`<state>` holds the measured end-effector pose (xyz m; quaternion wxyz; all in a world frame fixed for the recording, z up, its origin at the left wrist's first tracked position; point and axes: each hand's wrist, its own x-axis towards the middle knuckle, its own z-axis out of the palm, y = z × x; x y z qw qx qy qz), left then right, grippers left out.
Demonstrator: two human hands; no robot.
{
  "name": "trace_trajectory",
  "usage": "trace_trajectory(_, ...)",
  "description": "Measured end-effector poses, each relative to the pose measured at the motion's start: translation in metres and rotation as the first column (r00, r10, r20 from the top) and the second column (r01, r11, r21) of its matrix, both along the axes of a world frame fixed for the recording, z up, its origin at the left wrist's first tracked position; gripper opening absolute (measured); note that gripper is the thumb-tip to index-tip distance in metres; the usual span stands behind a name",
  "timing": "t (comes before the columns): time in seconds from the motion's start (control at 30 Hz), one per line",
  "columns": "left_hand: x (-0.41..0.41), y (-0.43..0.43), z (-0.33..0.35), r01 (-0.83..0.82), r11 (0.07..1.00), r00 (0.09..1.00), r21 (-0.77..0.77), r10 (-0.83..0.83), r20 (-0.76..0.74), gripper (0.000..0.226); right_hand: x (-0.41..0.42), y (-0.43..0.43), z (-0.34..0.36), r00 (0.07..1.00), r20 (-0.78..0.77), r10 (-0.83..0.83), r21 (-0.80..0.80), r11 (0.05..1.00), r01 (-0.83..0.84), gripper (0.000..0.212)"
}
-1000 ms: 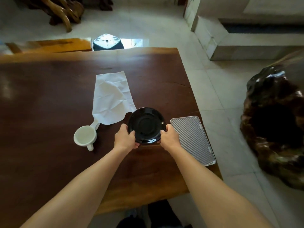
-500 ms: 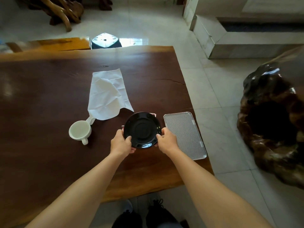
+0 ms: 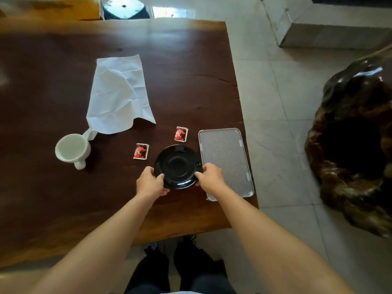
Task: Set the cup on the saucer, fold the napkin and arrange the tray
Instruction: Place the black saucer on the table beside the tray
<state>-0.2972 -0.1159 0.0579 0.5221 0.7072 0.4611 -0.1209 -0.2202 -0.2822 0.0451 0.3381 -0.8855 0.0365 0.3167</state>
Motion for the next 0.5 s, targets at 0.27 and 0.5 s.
trace_trajectory(0.27,0.012,-0.005,-0.042,-0.078,0.997,0.993,-0.005,0.078,-0.093,0.011,0.013,0.003,-0.048,1.000,-0.025,-0.005,-0.062,0.998,0.003,0.023)
trace_trajectory(0.5,0.022,-0.011,-0.064,-0.091,0.996,0.988,0.007,0.091,-0.123,0.022,0.022,0.004,-0.068,0.999,-0.039,-0.033,-0.091,0.995,0.029,0.023)
